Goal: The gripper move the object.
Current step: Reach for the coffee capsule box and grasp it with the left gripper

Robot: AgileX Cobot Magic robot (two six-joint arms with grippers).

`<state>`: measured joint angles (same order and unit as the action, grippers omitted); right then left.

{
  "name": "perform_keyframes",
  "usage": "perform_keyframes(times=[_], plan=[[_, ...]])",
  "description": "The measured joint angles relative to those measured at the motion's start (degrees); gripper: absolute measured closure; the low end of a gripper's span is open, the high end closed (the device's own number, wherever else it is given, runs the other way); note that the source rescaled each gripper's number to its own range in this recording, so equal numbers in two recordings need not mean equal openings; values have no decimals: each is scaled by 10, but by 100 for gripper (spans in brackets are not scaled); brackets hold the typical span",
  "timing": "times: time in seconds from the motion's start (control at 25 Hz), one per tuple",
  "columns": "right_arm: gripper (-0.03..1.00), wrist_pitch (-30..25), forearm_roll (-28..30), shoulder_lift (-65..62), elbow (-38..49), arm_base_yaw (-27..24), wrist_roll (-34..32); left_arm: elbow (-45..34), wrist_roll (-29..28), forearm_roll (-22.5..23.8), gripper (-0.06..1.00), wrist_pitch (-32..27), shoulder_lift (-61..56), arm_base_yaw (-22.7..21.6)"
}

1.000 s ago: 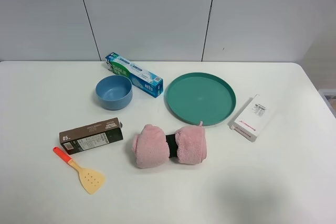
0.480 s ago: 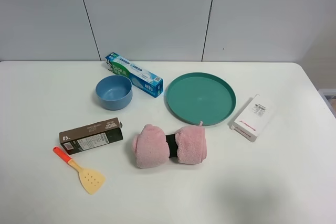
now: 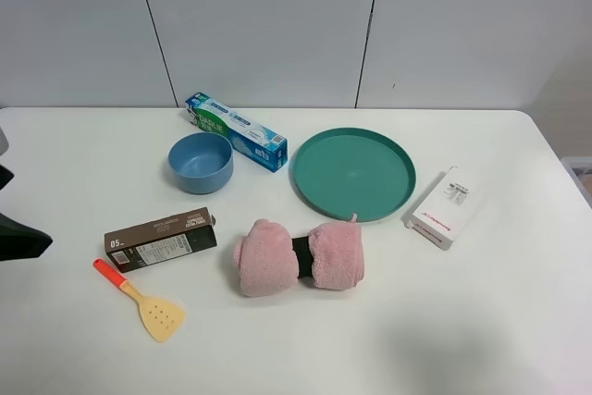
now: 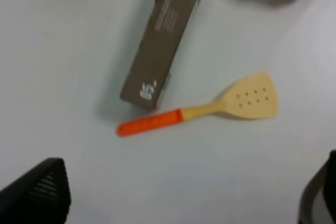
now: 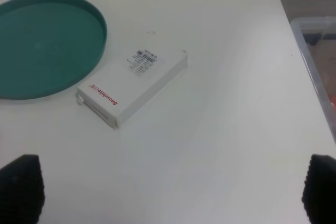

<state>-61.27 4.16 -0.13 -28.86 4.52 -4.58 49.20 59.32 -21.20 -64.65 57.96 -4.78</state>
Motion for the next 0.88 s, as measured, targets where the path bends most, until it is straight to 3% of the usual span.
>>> perform_keyframes(times=[0.24,0.6,0.88], plan=[[-3,0,0,0,0,0,0,16,41,-7,-2,62,68,19],[-3,0,0,0,0,0,0,16,55,-7,-2,196,164,167],[-3,0,0,0,0,0,0,16,57,10,-2,231,251,230]])
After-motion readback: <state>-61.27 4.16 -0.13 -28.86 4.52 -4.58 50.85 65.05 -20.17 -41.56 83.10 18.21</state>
